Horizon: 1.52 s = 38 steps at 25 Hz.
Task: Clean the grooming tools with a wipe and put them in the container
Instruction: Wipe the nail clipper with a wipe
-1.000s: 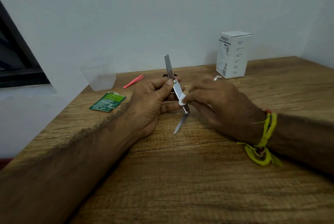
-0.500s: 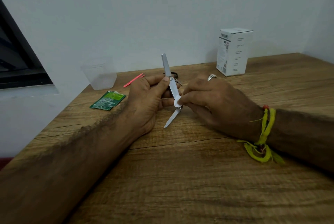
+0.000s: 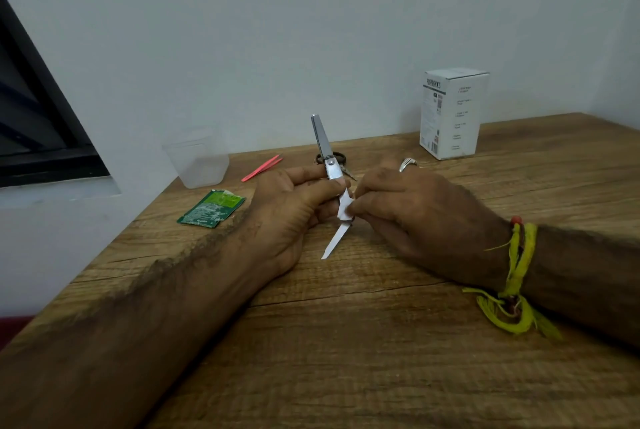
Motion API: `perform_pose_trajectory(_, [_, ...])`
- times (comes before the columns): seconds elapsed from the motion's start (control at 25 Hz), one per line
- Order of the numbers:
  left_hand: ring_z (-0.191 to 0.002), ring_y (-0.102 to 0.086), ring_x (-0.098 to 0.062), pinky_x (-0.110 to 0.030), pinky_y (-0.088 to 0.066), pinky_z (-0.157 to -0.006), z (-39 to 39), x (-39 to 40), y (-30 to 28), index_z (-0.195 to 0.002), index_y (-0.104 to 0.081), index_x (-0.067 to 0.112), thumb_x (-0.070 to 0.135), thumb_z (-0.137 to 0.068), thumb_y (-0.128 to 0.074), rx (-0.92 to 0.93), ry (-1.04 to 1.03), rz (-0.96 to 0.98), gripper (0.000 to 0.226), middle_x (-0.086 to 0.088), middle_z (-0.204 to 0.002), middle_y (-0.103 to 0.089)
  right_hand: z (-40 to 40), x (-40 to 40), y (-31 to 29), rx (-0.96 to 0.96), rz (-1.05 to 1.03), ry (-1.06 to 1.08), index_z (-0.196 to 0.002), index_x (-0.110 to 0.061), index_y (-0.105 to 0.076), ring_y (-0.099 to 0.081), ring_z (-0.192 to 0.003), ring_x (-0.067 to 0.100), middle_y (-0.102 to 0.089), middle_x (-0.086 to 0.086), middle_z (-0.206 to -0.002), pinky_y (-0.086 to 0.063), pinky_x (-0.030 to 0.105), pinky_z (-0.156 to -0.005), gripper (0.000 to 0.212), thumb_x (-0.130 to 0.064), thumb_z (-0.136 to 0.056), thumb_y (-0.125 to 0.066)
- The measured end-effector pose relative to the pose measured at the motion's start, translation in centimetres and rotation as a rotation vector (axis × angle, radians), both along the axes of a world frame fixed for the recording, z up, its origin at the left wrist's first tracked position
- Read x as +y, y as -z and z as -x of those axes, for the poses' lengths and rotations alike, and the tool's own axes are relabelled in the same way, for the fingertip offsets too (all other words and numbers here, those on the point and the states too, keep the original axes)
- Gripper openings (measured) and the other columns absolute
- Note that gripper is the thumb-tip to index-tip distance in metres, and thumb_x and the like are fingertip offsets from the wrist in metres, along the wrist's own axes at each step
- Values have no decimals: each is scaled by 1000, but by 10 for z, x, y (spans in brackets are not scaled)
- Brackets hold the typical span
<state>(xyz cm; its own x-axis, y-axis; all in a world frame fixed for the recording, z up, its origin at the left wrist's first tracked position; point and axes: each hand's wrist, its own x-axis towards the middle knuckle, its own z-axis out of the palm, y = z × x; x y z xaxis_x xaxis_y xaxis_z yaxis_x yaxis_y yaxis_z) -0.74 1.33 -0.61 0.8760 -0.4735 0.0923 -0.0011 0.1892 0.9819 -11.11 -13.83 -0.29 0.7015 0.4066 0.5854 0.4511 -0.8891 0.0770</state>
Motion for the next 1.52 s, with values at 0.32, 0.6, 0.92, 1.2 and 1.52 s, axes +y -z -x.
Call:
perform_pose_trajectory(0.32, [-64, -74, -16, -25, -57, -54, 3, -2, 0, -107, -70, -1, -1, -90, -68, -123, -77, -6, 17, -11, -81, -78, -2, 1, -1, -65, 51, 18, -96, -3, -75, -67, -82, 35, -70, 18, -99, -58, 43, -65, 18, 2, -79, -76])
perform_pose_trajectory(0.6, [-67, -76, -30, -35, -59, -53, 0, 5, -4, -111, -66, 4, 9, -94, -68, -172, -137, -13, 17, -13, -85, -77, -2, -10, 2, -239, -209, -2, -100, -2, -73, -62, -89, 24, -69, 8, -97, -52, 43, -76, 12, -4, -90, -67])
perform_pose_trajectory(0.92, [-60, -74, -26, -30, -56, -47, 3, 3, -3, -113, -61, 4, 9, -97, -64, -151, -96, 33, 17, -13, -86, -77, -1, 0, 1, -48, 29, -4, -101, -7, -73, -64, -83, 28, -68, 9, -98, -55, 44, -66, 15, -3, -87, -69])
perform_pose_trajectory(1.2, [-62, -75, -28, -31, -57, -48, 3, 3, -2, -116, -58, 4, 9, -98, -63, -184, -62, 14, 19, -15, -88, -78, -1, 1, 0, 38, 4, 16, -103, -4, -73, -64, -87, 31, -69, 13, -102, -54, 48, -72, 16, -3, -89, -67])
perform_pose_trajectory(1.52, [-63, -75, -29, -33, -58, -49, 2, 4, -1, -108, -59, 9, 7, -97, -63, -197, -61, 29, 12, -15, -87, -77, 0, 1, 0, 78, -2, 4, -105, -9, -73, -64, -93, 29, -68, 9, -107, -53, 47, -74, 16, -9, -91, -65])
